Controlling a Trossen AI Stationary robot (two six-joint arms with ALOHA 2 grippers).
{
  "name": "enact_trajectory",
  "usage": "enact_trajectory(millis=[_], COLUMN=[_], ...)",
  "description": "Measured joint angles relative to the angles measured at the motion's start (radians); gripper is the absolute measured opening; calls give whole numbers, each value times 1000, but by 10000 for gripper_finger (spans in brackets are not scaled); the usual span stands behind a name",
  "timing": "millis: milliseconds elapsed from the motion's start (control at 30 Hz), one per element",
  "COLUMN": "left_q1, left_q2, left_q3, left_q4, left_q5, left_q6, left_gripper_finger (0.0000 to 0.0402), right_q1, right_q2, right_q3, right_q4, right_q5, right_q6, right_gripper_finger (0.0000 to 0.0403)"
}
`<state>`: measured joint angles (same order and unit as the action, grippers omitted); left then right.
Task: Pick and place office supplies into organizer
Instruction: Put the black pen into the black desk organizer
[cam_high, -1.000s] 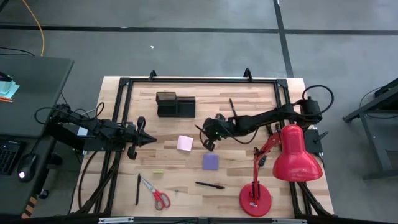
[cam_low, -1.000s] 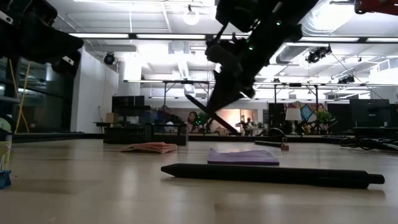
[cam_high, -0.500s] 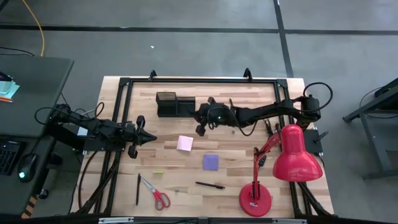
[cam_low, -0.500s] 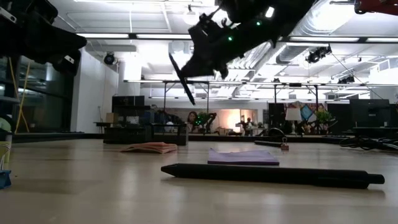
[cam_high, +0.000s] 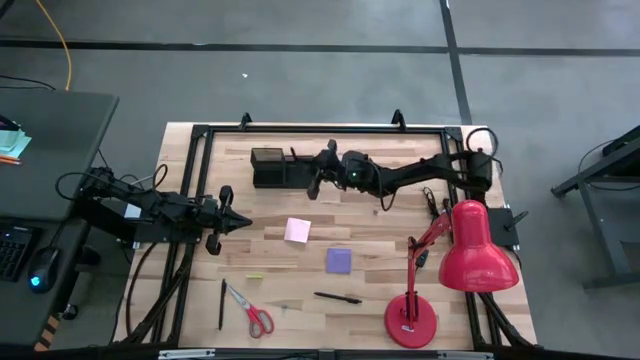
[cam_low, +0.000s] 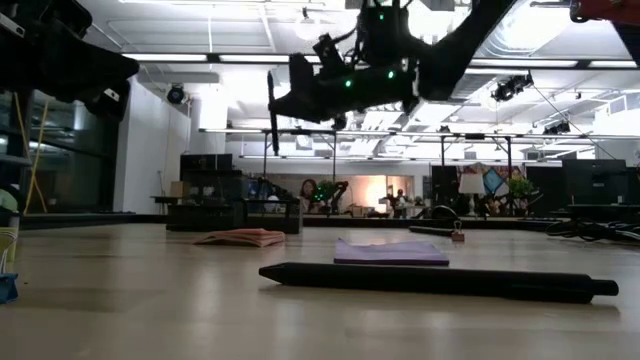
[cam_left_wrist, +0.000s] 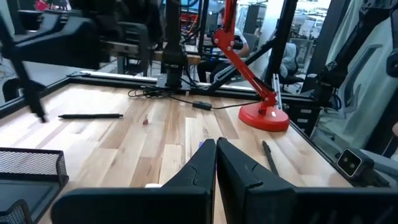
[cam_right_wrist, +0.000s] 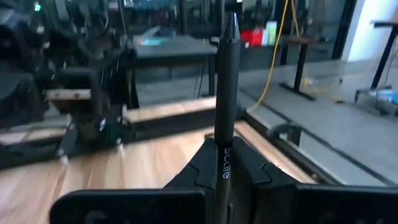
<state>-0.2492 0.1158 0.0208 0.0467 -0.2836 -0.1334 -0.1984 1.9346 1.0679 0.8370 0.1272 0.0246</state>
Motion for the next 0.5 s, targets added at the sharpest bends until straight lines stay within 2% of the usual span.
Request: enact_trajectory(millis=[167, 300, 500], left_q1=[0, 0, 0], left_q2=[0, 0, 0], left_q3=[0, 0, 0], left_q4=[-23, -23, -23], left_q5=[0, 4, 6], left_q6=[2, -2, -5], left_gripper_finger=[1, 1, 1], right_q1=[-45, -57, -57], right_q2=[72, 139, 219], right_q3=[28, 125, 302], right_q4=[104, 91, 0], right_q5=[-71, -124, -137], right_q6=[26, 38, 12], right_gripper_finger=[5, 5, 5])
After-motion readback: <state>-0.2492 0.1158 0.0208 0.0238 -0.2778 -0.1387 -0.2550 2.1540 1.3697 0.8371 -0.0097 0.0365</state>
